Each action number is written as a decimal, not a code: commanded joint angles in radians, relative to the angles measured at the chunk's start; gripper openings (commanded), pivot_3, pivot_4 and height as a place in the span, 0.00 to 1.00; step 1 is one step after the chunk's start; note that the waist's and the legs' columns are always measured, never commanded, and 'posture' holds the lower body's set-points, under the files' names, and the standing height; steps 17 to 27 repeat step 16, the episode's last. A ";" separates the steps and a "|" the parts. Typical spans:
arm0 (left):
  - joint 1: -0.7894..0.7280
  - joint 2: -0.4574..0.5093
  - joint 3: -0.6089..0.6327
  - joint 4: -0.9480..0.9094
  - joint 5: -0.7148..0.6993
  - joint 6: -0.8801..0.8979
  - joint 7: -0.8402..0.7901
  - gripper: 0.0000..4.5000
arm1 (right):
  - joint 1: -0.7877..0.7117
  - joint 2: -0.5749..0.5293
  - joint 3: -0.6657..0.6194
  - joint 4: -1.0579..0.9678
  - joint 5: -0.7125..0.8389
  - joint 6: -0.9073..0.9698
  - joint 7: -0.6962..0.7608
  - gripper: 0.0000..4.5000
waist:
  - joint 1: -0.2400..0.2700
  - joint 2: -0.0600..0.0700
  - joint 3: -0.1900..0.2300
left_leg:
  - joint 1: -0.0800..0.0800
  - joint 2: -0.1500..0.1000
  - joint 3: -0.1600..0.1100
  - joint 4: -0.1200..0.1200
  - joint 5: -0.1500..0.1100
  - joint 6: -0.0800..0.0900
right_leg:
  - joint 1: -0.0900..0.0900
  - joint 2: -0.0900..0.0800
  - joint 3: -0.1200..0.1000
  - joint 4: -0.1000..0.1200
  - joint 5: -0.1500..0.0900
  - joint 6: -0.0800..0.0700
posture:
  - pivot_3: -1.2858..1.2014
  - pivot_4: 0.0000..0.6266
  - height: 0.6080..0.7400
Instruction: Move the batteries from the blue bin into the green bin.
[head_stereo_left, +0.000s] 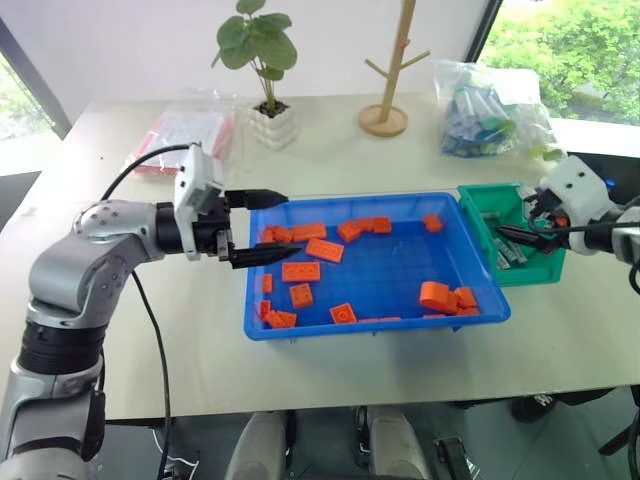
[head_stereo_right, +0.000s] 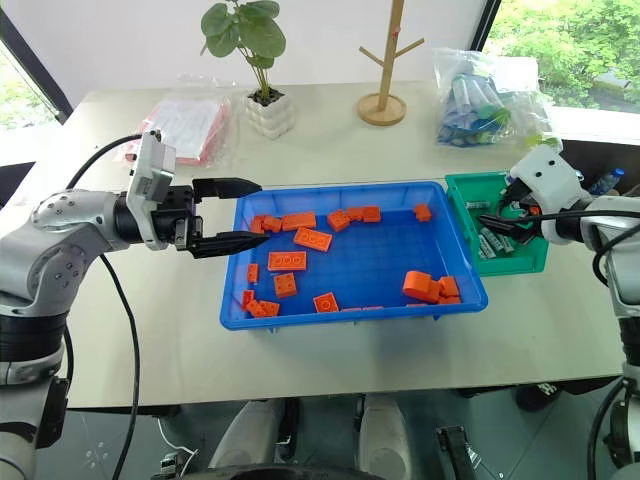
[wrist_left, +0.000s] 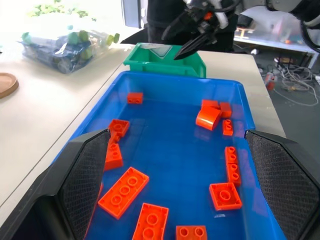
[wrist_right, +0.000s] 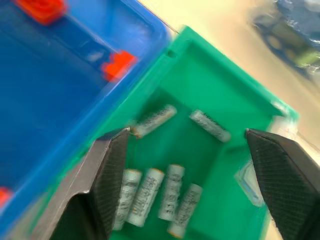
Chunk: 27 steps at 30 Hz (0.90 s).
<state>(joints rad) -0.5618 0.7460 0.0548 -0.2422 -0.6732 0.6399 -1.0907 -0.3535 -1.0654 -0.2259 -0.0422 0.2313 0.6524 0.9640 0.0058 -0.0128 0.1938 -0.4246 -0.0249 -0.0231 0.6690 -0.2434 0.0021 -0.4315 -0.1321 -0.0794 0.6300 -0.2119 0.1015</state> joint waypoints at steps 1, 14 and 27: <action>0.011 0.026 0.057 0.003 -0.019 0.000 -0.003 1.00 | 0.131 -0.047 -0.183 -0.117 0.093 0.019 0.118 0.78 | 0.007 0.000 0.000 | 0.000 0.000 0.000 0.000 0.000 0.000 | 0.000 0.000 0.000 0.000 0.000 0.000 | 0.52 0.24 0.64; 0.111 0.110 0.163 0.068 -0.056 0.023 -0.042 1.00 | 0.661 0.010 -0.700 -0.208 0.216 0.073 0.373 0.78 | 0.008 -0.001 0.000 | 0.004 0.001 -0.003 0.000 0.000 0.000 | 0.004 -0.001 0.000 -0.002 -0.005 0.000 | 0.52 0.24 0.64; 0.113 0.112 0.160 0.077 -0.049 0.010 -0.048 1.00 | 0.657 0.023 -0.713 -0.206 0.226 0.077 0.344 0.78 | 0.008 0.000 0.000 | 0.004 0.001 -0.003 -0.001 0.000 0.000 | 0.004 -0.001 0.000 -0.002 -0.005 0.000 | 0.52 0.24 0.64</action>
